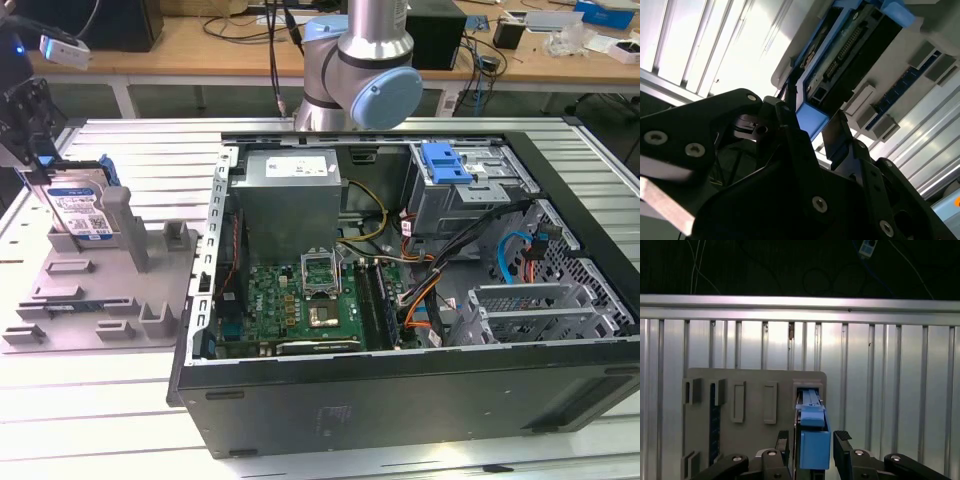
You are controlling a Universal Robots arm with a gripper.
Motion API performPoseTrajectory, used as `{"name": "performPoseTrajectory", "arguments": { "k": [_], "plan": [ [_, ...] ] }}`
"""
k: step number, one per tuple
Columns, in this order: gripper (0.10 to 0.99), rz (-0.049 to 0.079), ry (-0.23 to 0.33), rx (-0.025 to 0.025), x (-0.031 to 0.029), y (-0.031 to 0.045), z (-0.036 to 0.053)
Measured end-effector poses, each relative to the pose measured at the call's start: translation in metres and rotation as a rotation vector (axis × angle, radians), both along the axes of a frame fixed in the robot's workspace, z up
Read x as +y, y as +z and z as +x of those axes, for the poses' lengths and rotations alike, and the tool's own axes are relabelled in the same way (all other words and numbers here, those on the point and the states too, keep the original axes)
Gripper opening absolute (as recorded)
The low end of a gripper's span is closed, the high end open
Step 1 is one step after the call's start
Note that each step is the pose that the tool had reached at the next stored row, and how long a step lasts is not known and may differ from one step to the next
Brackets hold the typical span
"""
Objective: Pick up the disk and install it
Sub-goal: 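Pick up the disk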
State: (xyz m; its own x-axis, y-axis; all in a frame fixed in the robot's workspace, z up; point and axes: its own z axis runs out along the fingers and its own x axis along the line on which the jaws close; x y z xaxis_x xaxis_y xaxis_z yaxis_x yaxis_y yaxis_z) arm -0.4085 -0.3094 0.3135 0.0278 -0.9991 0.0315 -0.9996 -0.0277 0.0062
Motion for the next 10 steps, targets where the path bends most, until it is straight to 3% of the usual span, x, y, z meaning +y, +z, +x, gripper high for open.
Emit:
{"name": "performPoseTrajectory", "arguments": {
  "k": [10],
  "plan": [
    [0.482,0.0,0.0,-0.0001,-0.0001,-0.0031,0.0011]
  ]
}}
